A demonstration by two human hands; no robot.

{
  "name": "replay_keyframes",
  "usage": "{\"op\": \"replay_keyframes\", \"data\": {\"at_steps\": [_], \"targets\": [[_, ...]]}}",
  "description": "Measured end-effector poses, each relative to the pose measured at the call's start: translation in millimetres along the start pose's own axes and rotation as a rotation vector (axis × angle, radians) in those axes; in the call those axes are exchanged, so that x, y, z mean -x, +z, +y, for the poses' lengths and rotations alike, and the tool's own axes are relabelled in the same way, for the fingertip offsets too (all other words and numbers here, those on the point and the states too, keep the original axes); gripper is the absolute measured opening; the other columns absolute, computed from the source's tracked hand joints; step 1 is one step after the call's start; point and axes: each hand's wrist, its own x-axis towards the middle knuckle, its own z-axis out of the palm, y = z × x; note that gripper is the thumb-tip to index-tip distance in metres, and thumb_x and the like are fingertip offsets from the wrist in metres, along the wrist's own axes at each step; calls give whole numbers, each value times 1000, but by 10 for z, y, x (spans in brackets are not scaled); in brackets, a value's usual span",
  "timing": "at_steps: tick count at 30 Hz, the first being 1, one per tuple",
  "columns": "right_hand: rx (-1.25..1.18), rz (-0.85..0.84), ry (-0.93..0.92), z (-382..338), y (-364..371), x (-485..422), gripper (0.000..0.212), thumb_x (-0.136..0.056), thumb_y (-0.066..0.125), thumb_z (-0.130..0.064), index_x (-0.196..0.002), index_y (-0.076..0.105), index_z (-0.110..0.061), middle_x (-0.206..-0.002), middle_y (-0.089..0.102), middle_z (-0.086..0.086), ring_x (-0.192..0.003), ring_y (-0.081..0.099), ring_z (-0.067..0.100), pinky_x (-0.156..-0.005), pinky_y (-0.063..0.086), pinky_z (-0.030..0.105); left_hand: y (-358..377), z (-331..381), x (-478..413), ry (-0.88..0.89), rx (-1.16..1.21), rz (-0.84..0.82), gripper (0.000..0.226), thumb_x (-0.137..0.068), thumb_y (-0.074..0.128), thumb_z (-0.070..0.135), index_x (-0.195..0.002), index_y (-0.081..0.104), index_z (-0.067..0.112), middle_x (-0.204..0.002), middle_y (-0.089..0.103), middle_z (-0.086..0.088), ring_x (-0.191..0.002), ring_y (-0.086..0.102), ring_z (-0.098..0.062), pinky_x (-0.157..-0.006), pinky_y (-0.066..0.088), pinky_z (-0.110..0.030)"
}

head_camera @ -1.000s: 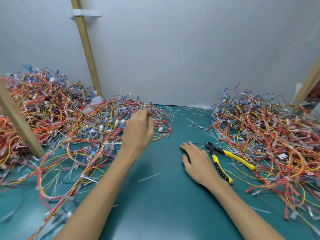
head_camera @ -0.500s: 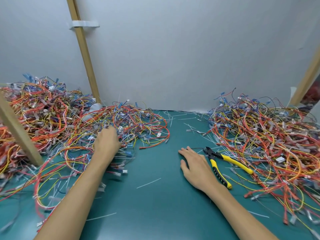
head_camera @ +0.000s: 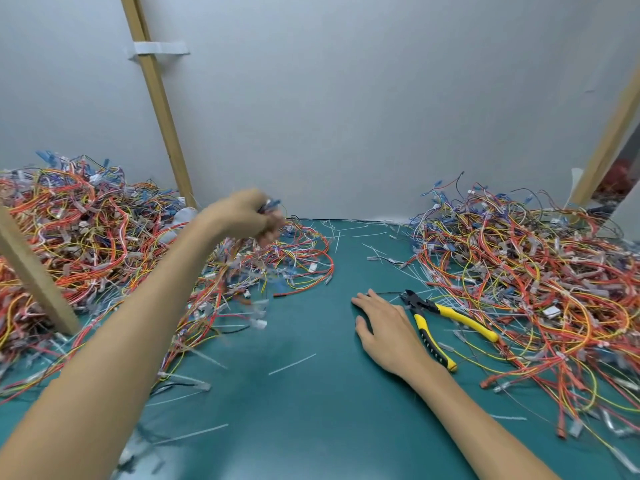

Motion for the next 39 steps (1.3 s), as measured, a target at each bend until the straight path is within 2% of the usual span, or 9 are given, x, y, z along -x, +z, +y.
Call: {"op": "replay_keyframes", "data": {"at_steps": [8, 10, 13, 16, 22, 25, 28, 34, 39], "targets": [[-22, -7, -4, -1, -22, 14, 45, -103, 37, -26, -148, 40, -21, -158, 34, -4, -149, 16, 9, -117, 13, 30, 293, 703, -306, 424, 990, 331, 19, -103, 40, 5, -94, 57, 5, -80, 56, -7, -63, 57, -3, -66, 49, -15], [-23, -9, -6, -11, -31, 18, 45, -103, 38, -25, -147, 41, -20, -158, 34, -3, -149, 17, 11, -117, 14, 31, 390, 703, -417, 389, 749, 307, 13, -100, 50, 12, -109, 56, 4, -91, 59, -9, -76, 60, -11, -77, 52, -24], [-5, -14, -23, -12, -42, 20, 42, -102, 39, -22, -142, 46, -20, -154, 40, -1, -148, 22, 14, -114, 20, 32, 518, 520, -469, 283, -3, 143, 61, -90, 67, 29, -140, 39, 9, -131, 51, -12, -116, 51, -20, -102, 38, -31], [-12, -19, -13, -6, -43, 20, 45, -102, 38, -23, -146, 41, -18, -156, 37, -2, -149, 19, 13, -117, 17, 33, 613, 312, -394, 242, -303, 86, 69, -90, 66, 34, -146, 33, 12, -145, 38, -15, -136, 36, -25, -111, 26, -31], [-25, -22, -6, 4, -14, 4, 44, -102, 38, -24, -145, 43, -17, -156, 37, -3, -149, 20, 13, -116, 17, 33, 630, -130, -16, 66, -482, 157, 25, -97, 52, 30, -95, 60, 7, -102, 65, -15, -94, 61, -30, -77, 47, -34], [-24, -24, 3, 6, -17, 2, 45, -103, 37, -24, -146, 42, -16, -157, 36, -3, -149, 19, 13, -117, 17, 34, 753, -232, 237, -141, -438, -285, 44, -101, 44, 41, -93, 65, 3, -80, 73, -5, -66, 69, -18, -57, 53, -24], [-21, -23, -4, 1, -16, 8, 43, -102, 38, -23, -144, 45, -15, -155, 39, -3, -148, 22, 14, -116, 19, 34, 968, -228, 390, -157, -368, -541, 44, -99, 49, 41, -97, 67, 1, -81, 74, -1, -68, 72, -16, -55, 56, -21], [-188, 251, 158, -6, -72, 8, 32, -91, 47, -7, -112, 71, -11, -111, 71, 7, -109, 61, 25, -94, 44, 33, 1264, 59, 491, 144, -170, -277, 15, -98, 53, 23, -98, 53, 8, -92, 71, -5, -73, 71, -19, -66, 56, -30], [-455, 386, 283, -24, -155, 6, 23, -87, 52, -4, -78, 69, -16, -59, 59, -5, -59, 50, 8, -59, 35, 27, 1442, 463, 448, 394, -327, 17, 20, -101, 42, 23, -116, 46, 11, -108, 64, -16, -98, 60, -38, -82, 47, -46]]}}
